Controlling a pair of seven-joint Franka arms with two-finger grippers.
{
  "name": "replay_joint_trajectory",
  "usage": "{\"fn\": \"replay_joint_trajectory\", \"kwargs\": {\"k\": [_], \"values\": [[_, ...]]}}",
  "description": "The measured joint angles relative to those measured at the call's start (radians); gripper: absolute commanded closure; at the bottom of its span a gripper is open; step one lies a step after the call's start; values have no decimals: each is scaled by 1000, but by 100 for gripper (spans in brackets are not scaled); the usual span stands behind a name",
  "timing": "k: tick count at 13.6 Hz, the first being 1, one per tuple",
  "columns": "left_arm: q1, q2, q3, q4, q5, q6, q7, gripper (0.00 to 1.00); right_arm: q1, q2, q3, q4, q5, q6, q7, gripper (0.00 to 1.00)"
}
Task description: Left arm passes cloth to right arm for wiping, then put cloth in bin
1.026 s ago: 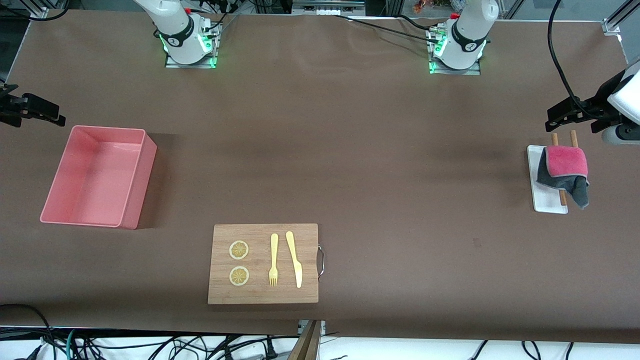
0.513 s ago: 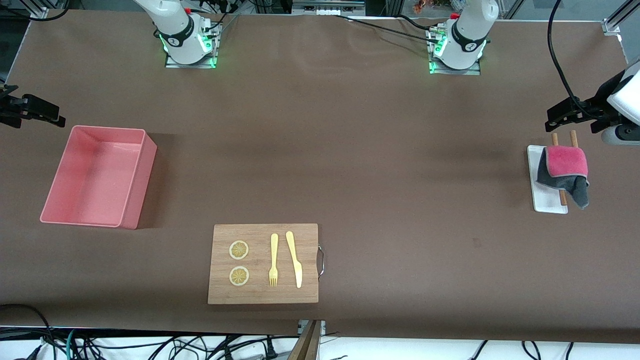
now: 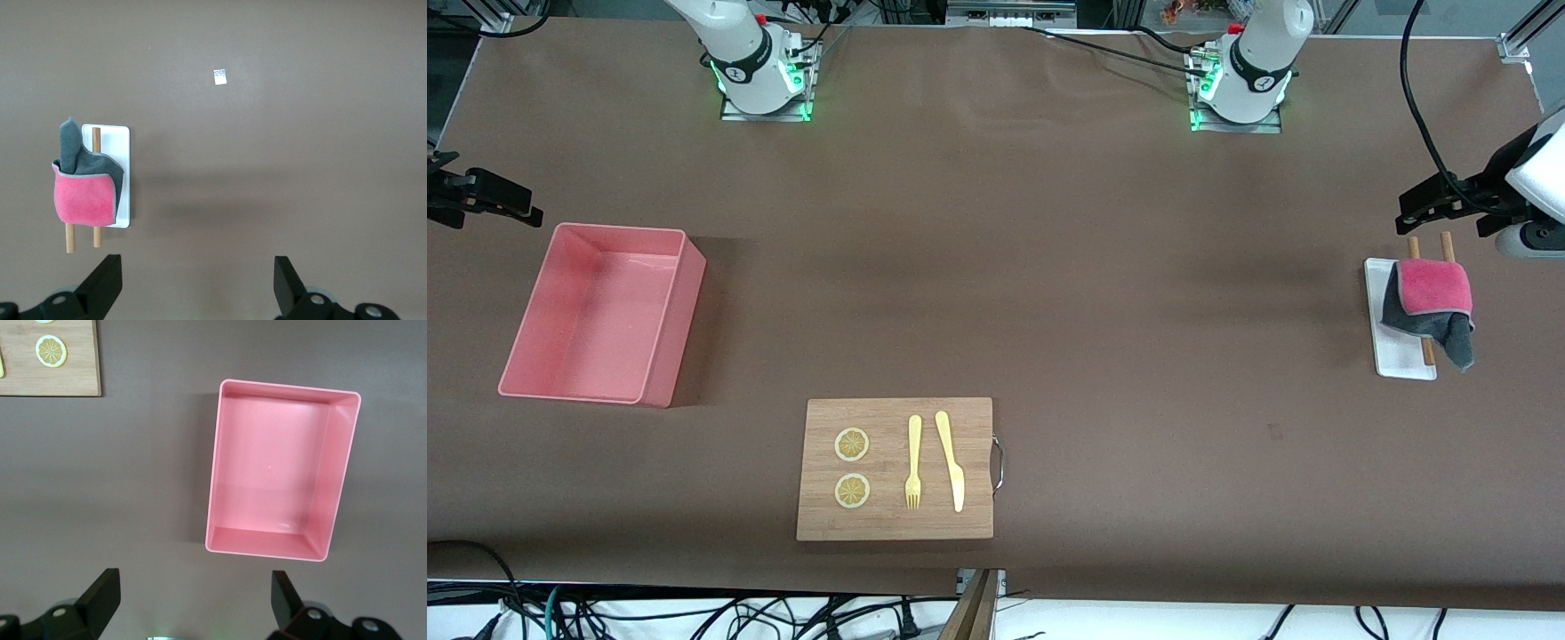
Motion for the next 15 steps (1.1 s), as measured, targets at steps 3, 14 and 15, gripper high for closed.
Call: {"fn": "replay_joint_trajectory", "kwargs": {"k": [3, 14, 15], "values": [[0, 0, -2, 0, 0, 0, 0, 0, 0, 0, 0, 0, 0, 1, 0, 0], [6, 11, 12, 26, 6, 1, 0, 0, 0, 0, 0, 0, 7, 6, 0, 0], [7, 14, 18, 27, 32, 1, 0, 0, 0, 1, 0, 0, 8, 6, 0, 0]]}}
